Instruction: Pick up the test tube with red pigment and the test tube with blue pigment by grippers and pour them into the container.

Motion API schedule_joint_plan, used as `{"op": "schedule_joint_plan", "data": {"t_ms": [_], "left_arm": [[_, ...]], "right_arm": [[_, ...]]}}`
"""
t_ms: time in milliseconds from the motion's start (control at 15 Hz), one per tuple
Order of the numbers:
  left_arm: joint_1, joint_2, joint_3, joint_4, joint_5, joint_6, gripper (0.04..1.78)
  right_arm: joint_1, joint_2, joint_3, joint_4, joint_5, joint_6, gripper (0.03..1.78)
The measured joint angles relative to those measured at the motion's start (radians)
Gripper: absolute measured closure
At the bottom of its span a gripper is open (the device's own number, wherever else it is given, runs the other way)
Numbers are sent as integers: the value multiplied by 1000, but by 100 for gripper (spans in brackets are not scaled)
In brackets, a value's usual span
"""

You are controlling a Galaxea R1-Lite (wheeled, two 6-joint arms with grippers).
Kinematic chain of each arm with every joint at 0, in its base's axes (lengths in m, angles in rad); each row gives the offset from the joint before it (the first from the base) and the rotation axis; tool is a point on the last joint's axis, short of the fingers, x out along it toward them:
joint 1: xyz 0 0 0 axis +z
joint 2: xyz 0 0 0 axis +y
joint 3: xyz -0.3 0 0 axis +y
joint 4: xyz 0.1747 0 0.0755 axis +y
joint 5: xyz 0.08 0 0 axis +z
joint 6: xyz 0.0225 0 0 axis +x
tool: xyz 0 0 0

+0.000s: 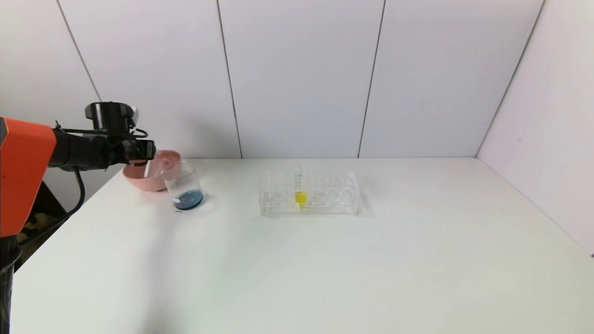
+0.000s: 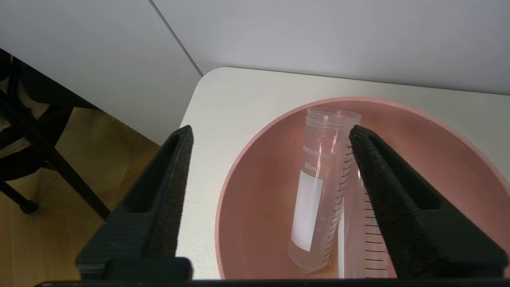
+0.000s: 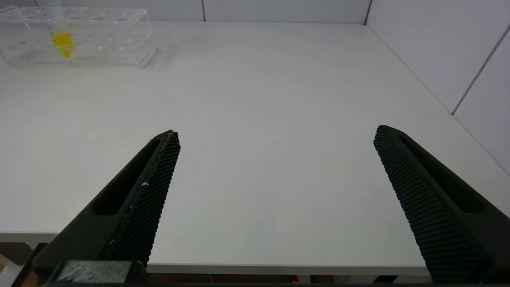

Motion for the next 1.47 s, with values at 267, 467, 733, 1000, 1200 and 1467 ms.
{"op": "schedule_joint_plan", "data": {"t_ms": [267, 467, 733, 1000, 1200, 1467], "left_arm": [[-10, -11, 19, -20, 0, 7, 7], [-36, -80, 78, -87, 2, 16, 4], [-106, -264, 125, -100, -2, 26, 5], [-162, -523, 186, -31, -23, 107, 5], [-173, -733, 257, 89, -94, 198, 5], [-169, -1044, 442, 171, -208, 281, 5]], "right_arm": [[0, 0, 0, 0, 0, 0, 4], [0, 0, 0, 0, 0, 0, 4], [0, 0, 0, 0, 0, 0, 4], [0, 0, 0, 0, 0, 0, 4], [0, 0, 0, 0, 0, 0, 4], [0, 0, 0, 0, 0, 0, 4]]}}
